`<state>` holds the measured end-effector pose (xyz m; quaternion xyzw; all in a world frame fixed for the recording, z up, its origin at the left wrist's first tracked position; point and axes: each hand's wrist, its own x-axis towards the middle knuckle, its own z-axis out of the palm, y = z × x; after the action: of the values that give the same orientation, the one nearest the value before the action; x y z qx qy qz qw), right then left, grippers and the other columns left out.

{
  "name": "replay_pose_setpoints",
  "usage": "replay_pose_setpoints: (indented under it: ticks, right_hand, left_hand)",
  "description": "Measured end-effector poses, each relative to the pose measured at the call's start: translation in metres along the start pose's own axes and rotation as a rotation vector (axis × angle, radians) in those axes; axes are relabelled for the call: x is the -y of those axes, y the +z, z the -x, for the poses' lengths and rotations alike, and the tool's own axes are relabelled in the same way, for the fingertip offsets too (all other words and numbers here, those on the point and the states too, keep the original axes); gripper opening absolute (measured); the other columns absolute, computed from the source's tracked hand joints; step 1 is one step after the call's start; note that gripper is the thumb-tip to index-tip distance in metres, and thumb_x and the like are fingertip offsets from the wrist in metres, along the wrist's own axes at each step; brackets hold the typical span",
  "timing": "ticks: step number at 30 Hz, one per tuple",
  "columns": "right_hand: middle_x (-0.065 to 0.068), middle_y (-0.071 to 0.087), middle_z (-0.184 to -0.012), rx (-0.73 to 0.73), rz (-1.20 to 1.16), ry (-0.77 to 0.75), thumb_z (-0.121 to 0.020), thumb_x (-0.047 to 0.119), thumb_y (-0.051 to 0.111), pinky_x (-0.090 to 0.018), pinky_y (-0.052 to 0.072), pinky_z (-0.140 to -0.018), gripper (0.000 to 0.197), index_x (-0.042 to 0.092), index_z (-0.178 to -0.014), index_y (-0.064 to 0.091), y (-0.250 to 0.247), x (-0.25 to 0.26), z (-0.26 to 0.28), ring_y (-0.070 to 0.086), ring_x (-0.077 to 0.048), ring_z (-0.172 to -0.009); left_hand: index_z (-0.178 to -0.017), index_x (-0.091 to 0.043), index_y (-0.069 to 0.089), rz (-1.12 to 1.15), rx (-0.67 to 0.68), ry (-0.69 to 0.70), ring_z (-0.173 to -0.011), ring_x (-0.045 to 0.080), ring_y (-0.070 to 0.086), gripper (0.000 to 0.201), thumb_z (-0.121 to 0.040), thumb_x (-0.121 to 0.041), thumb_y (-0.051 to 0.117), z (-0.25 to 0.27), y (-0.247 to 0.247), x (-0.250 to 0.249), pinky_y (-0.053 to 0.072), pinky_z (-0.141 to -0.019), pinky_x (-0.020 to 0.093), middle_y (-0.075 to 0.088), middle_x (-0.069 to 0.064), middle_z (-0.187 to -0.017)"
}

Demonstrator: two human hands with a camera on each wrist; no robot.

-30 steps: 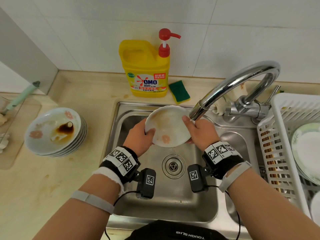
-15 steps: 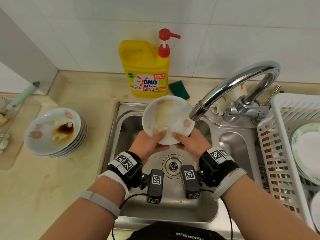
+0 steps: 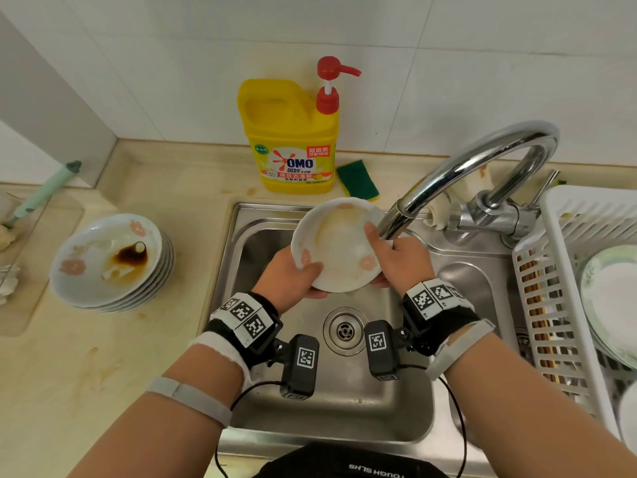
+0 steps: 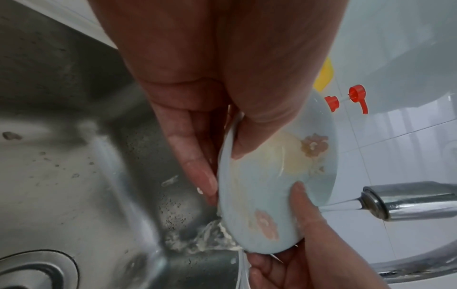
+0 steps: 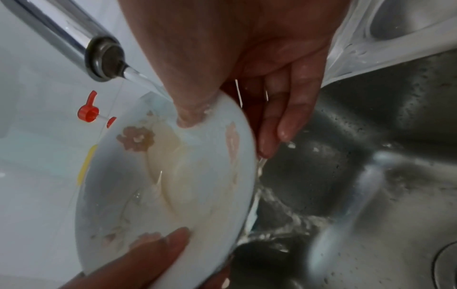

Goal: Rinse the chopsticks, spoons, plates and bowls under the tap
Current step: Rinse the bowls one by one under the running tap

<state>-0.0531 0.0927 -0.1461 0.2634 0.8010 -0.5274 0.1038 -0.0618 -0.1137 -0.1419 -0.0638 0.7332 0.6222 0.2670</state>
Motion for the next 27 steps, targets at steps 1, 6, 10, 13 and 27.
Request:
replay_pose_setpoints:
  ticks: [1,6,10,13,27]
  right_hand:
    - [-0.004,0.074,-0.064,0.002,-0.001,-0.005,-0.090,0.068,0.058,-0.034,0.062,-0.058,0.067,0.004,-0.076,0.072,0.000,-0.001,0.000,0.075,-0.020,-0.061]
    - [0.003,0.076,-0.085,0.096,0.069,-0.117,-0.097,0.036,0.065,-0.032,0.061,-0.072,0.021,0.017,-0.095,0.074,0.004,-0.017,0.001,0.074,-0.017,-0.080]
    - [0.012,0.069,-0.074,0.161,0.105,-0.134,-0.092,0.028,0.071,-0.017,0.046,-0.062,0.007,0.030,-0.086,0.067,0.006,-0.019,0.006,0.064,0.001,-0.064]
    - [0.006,0.074,-0.079,0.153,0.062,-0.121,-0.091,0.028,0.073,-0.025,0.058,-0.065,0.004,0.028,-0.088,0.069,0.007,-0.019,0.007,0.071,-0.007,-0.066]
    - [-0.011,0.071,-0.062,0.083,0.087,-0.072,-0.101,0.050,0.054,-0.037,0.064,-0.061,0.050,0.007,-0.080,0.068,-0.002,-0.004,0.007,0.072,-0.023,-0.057]
  left_hand:
    - [-0.126,-0.013,0.057,-0.014,-0.004,0.010,-0.106,0.025,0.068,0.030,-0.097,-0.006,0.060,0.000,0.000,0.000,0.064,-0.070,0.036,0.065,0.008,-0.120]
    - [-0.126,-0.013,0.056,-0.054,-0.038,0.018,-0.105,0.024,0.067,0.029,-0.098,-0.008,0.058,0.000,-0.002,-0.001,0.063,-0.066,0.033,0.064,0.008,-0.119]
    - [-0.124,-0.016,0.055,-0.087,-0.042,0.030,-0.099,0.019,0.067,0.026,-0.098,-0.008,0.056,0.000,-0.004,-0.001,0.063,-0.066,0.033,0.065,0.005,-0.114]
    - [-0.120,-0.019,0.054,-0.114,-0.041,0.037,-0.098,0.017,0.067,0.025,-0.098,-0.008,0.055,0.000,-0.005,-0.002,0.064,-0.069,0.037,0.064,0.004,-0.112]
    - [-0.115,-0.020,0.057,-0.339,-0.114,0.096,-0.091,0.018,0.068,0.017,-0.099,-0.017,0.055,-0.005,-0.011,-0.001,0.062,-0.063,0.027,0.067,0.003,-0.104]
